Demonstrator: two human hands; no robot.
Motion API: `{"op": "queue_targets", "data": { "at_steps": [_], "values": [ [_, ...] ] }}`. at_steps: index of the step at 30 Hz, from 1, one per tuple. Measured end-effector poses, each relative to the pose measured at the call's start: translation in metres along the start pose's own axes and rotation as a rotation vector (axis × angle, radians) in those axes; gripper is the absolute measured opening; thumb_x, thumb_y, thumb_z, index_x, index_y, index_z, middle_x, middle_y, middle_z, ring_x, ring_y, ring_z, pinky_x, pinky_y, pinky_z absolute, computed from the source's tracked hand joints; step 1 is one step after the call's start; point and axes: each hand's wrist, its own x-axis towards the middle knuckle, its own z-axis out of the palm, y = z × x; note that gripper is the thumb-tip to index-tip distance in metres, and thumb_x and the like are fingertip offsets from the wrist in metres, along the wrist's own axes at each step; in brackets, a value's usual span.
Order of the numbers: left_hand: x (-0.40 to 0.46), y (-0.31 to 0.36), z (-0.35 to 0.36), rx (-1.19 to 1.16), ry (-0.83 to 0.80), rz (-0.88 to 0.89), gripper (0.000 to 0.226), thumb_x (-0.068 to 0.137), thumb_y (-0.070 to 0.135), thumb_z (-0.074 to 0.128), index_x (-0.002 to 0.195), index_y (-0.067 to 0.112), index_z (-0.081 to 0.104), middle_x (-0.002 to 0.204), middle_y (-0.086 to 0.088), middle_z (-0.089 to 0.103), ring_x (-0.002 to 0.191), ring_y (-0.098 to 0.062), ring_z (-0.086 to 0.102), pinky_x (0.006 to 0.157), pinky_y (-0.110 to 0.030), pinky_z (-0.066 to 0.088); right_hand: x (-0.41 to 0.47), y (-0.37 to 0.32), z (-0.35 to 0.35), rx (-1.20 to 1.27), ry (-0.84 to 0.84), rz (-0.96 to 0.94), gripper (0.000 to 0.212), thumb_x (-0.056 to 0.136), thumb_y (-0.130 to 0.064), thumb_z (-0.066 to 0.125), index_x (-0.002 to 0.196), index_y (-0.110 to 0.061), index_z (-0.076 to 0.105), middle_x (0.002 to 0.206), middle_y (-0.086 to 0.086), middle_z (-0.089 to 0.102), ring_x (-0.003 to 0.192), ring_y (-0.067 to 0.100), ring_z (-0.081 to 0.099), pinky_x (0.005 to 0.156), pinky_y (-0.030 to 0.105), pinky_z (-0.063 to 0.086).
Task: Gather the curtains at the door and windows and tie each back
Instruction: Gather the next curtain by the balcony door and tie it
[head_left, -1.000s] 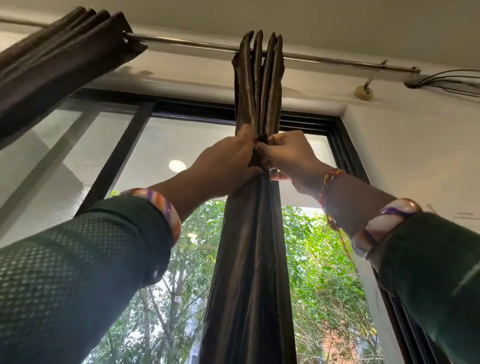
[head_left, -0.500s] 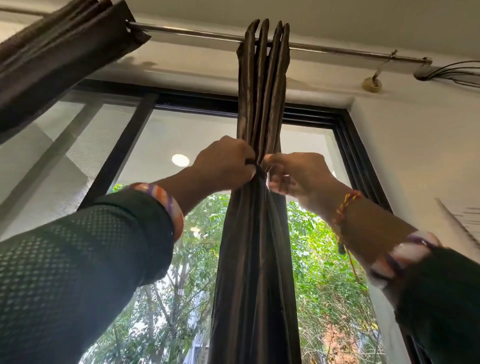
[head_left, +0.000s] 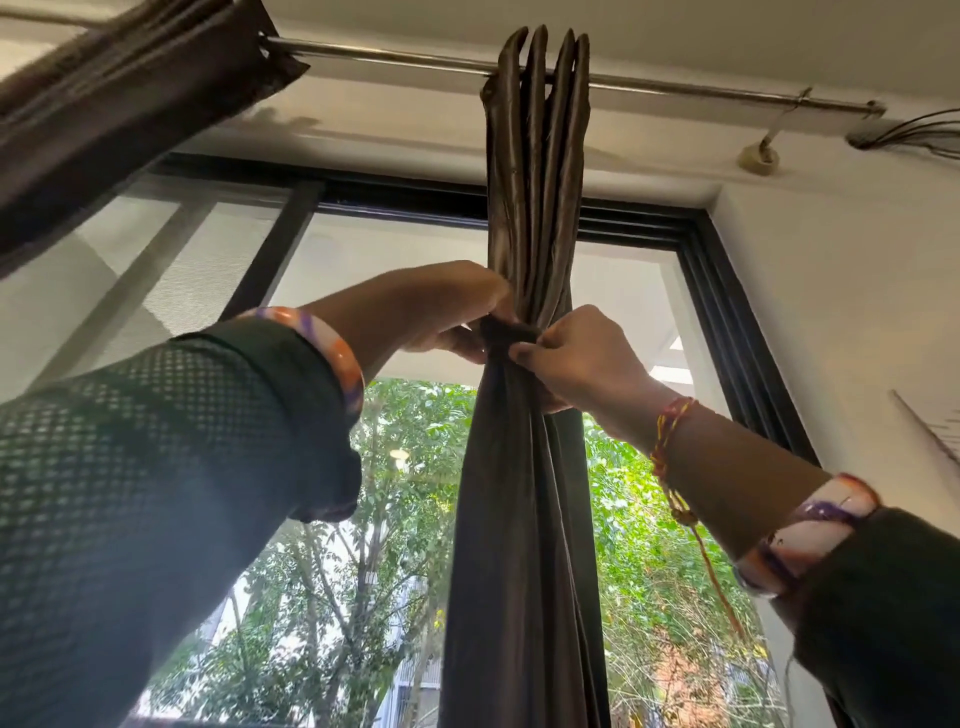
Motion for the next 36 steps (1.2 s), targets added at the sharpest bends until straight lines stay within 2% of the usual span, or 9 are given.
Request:
{"op": "queue_targets", "data": {
  "at_steps": [3, 9, 12, 15, 22, 28, 30, 33, 36],
  "values": [
    [0.001, -0.008, -0.006, -0.242, 0.028, -0.043, 0.01, 0.087, -0.004, 0.051, 0.085, -0.001, 0.061, 0.091, -0.012, 0.057, 0.081, -0.017, 0.056, 0.055, -0.017, 0.055, 0.005, 0.003, -0.003, -0.05, 0.0, -0.035, 0.032, 0.087, -0.019, 0.061, 0.078, 0.01, 0.067, 0.072, 0.027, 0.067, 0.07, 0.037, 0.068, 0.074, 0.05, 0.057],
    [0.007, -0.026, -0.007, -0.569, 0.248, -0.116, 0.011, 0.084, -0.007, 0.056, 0.075, -0.002, 0.06, 0.08, -0.009, 0.058, 0.077, -0.015, 0.056, 0.052, -0.016, 0.053, 0.005, -0.005, -0.014, -0.059, -0.068, -0.03, 0.027, 0.085, -0.01, 0.052, 0.084, 0.013, 0.066, 0.072, 0.029, 0.067, 0.059, 0.037, 0.068, 0.066, 0.05, 0.058],
    [0.012, -0.039, -0.006, -0.592, 0.384, -0.11, 0.001, 0.083, -0.006, 0.061, 0.083, -0.006, 0.059, 0.072, -0.009, 0.061, 0.06, -0.01, 0.062, 0.062, -0.018, 0.053, 0.0, -0.001, -0.02, -0.01, -0.147, 0.012, 0.024, 0.084, -0.005, 0.049, 0.074, 0.012, 0.063, 0.055, 0.019, 0.058, 0.045, 0.027, 0.06, 0.057, 0.04, 0.06],
    [0.02, -0.048, 0.002, -0.565, 0.498, -0.106, 0.021, 0.081, -0.006, 0.062, 0.066, 0.002, 0.05, 0.058, -0.007, 0.058, 0.038, -0.007, 0.058, 0.053, -0.013, 0.051, -0.007, 0.005, -0.023, 0.005, -0.188, 0.033, 0.025, 0.086, -0.009, 0.051, 0.064, 0.002, 0.06, 0.051, 0.012, 0.054, 0.041, 0.02, 0.055, 0.053, 0.033, 0.057],
    [0.042, -0.069, 0.019, -0.464, 0.563, -0.138, 0.009, 0.083, 0.001, 0.058, 0.084, 0.01, 0.061, 0.034, 0.011, 0.055, 0.035, -0.001, 0.055, 0.049, -0.015, 0.053, -0.01, 0.013, -0.014, -0.029, -0.205, 0.073, 0.027, 0.085, -0.009, 0.048, 0.061, -0.001, 0.058, 0.055, 0.012, 0.057, 0.044, 0.021, 0.058, 0.052, 0.031, 0.055],
    [0.022, -0.075, 0.023, -0.197, 0.599, 0.021, 0.024, 0.08, 0.007, 0.065, 0.102, 0.014, 0.067, 0.099, -0.009, 0.064, 0.071, -0.019, 0.062, 0.048, -0.022, 0.055, -0.011, 0.023, -0.018, -0.199, -0.132, 0.038, 0.046, 0.088, -0.041, 0.05, 0.089, 0.004, 0.06, 0.09, 0.017, 0.065, 0.082, 0.035, 0.065, 0.076, 0.049, 0.056],
    [0.018, -0.072, 0.018, -0.109, 0.559, 0.045, 0.033, 0.079, 0.012, 0.067, 0.111, 0.017, 0.062, 0.108, -0.009, 0.063, 0.08, -0.023, 0.063, 0.055, -0.026, 0.057, -0.012, 0.02, -0.02, -0.159, -0.091, 0.059, 0.047, 0.089, -0.044, 0.049, 0.095, 0.002, 0.058, 0.093, 0.016, 0.063, 0.086, 0.035, 0.063, 0.081, 0.051, 0.054],
    [0.011, -0.059, 0.014, 0.157, 0.589, 0.095, 0.037, 0.079, 0.019, 0.066, 0.115, 0.015, 0.059, 0.118, -0.01, 0.061, 0.102, -0.028, 0.06, 0.088, -0.035, 0.05, -0.013, 0.014, -0.02, -0.117, -0.097, 0.114, 0.044, 0.088, -0.049, 0.049, 0.105, -0.008, 0.052, 0.1, 0.01, 0.059, 0.095, 0.031, 0.059, 0.081, 0.047, 0.054],
    [0.004, -0.044, 0.012, 0.416, 0.639, 0.195, 0.037, 0.08, 0.022, 0.064, 0.116, 0.016, 0.058, 0.123, -0.009, 0.058, 0.11, -0.029, 0.054, 0.089, -0.034, 0.042, -0.011, 0.004, -0.016, -0.065, -0.118, 0.144, 0.051, 0.087, -0.049, 0.053, 0.12, -0.012, 0.041, 0.109, 0.003, 0.051, 0.105, 0.027, 0.055, 0.085, 0.047, 0.053]
  ]
}}
